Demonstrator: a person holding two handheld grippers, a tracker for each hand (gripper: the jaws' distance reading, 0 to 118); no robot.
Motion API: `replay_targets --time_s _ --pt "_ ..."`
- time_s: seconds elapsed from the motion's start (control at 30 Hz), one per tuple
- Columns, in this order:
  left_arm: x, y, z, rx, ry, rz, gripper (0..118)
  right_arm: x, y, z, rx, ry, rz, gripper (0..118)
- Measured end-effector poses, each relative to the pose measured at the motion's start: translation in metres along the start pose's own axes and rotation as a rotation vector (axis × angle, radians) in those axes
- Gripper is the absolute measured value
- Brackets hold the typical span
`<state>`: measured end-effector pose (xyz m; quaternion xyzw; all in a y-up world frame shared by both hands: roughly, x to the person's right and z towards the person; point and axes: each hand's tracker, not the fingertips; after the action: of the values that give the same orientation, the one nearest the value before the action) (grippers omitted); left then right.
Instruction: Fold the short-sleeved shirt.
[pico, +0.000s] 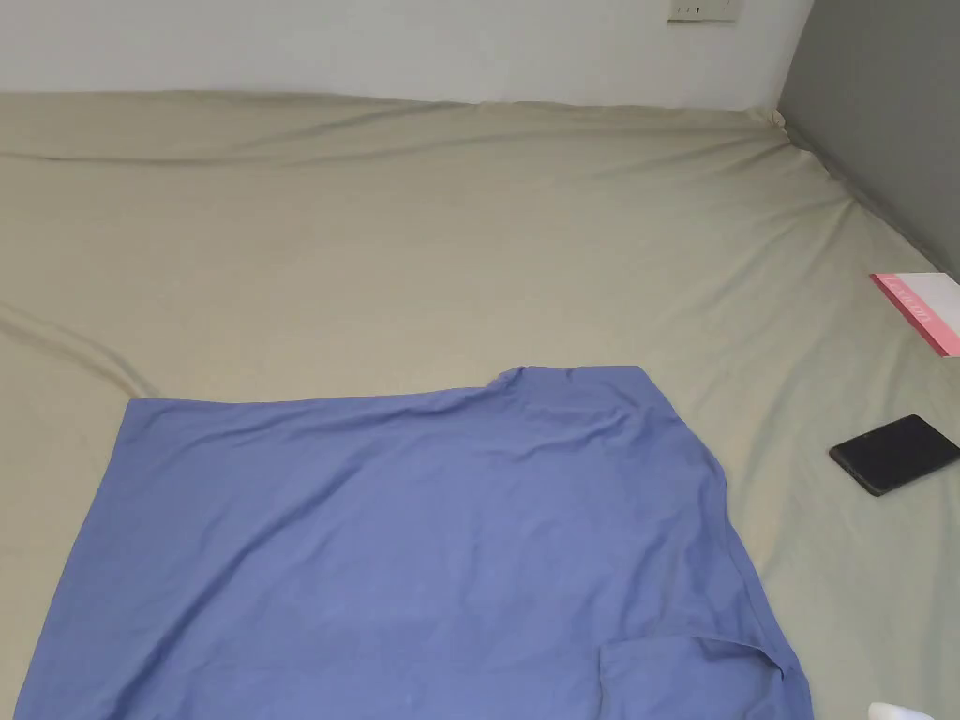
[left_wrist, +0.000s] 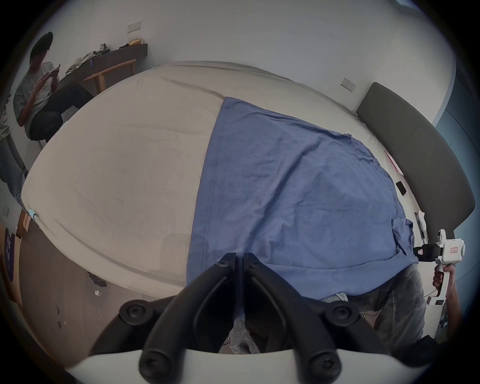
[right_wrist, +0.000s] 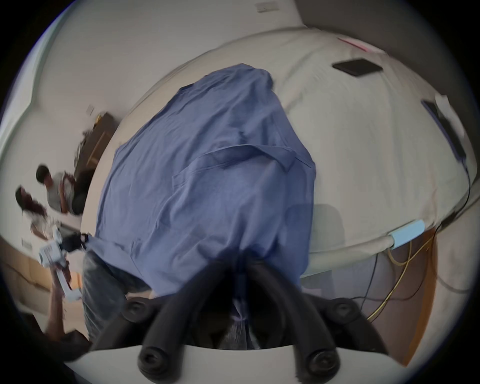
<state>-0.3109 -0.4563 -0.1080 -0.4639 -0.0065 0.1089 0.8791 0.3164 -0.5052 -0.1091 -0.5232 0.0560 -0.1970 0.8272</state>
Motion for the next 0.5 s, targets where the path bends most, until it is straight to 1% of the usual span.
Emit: replay_targets --time_s 0.07,0.17,0.27,0.33,0.4,0.5 --pt "-0.002 0.001 -0.001 -0.001 -0.001 -0.006 4 0.004 0.000 0.001 -0.026 0.051 -0.020 5" --pt "-0.002 0.001 0.000 -0.001 -0.002 -0.013 4 0.005 -0.002 0.008 -0.006 0.059 -0.025 5" --pt "-0.002 0.003 0.003 0.001 -0.006 -0.003 4 0.008 -0.001 0.020 0.060 0.088 -0.070 4" --pt "0.000 0.008 0.007 0.014 -0.023 0.006 4 0.006 0.002 0.029 0.107 0.086 -0.063 4" --pt "0.002 0.015 0.012 0.025 -0.037 -0.001 4 0.006 0.006 0.036 0.144 0.070 -0.033 4" --pt "0.005 0.025 0.016 0.043 -0.036 -0.033 4 0.001 0.012 0.045 0.188 0.090 -0.022 4"
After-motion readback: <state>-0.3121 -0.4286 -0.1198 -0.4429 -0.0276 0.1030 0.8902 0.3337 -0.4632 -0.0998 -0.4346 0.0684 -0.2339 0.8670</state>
